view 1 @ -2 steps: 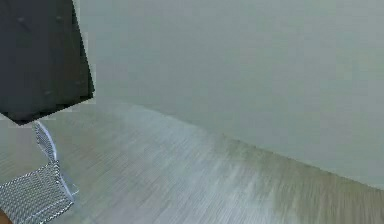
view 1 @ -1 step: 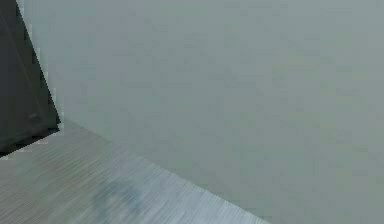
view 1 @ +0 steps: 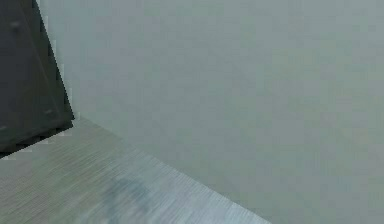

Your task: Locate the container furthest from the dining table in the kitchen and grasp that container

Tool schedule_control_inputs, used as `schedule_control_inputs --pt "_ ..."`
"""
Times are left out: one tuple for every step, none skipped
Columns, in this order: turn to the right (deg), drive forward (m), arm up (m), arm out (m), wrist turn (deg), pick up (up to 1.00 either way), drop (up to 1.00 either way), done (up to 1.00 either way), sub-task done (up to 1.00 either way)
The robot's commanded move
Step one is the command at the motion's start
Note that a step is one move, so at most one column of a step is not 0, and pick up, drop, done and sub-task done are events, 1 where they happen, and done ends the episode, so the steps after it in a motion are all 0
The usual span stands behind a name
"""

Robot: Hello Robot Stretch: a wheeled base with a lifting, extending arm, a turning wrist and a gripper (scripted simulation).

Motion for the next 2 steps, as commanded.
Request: schedule_control_inputs --pt "0.0 0.30 0.00 0.00 0.0 0.00 0.00 0.00 0.00" --pt "-45.0 0.00 0.00 0.00 0.0 0.00 0.00 0.00 0.00"
